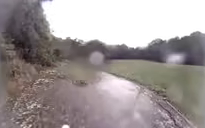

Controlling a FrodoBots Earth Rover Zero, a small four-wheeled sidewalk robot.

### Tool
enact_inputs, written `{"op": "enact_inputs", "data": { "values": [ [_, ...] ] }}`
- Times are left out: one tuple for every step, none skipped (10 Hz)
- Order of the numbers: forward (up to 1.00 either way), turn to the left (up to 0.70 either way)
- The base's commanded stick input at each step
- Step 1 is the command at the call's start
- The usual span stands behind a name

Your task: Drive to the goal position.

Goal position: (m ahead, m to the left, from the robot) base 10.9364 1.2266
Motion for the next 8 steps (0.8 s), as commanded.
{"op": "enact_inputs", "data": {
  "values": [
    [0.70,0.00],
    [0.70,0.00],
    [0.70,0.00],
    [0.70,0.00],
    [0.70,0.00],
    [0.70,0.00],
    [0.70,0.00],
    [0.70,0.00]
  ]
}}
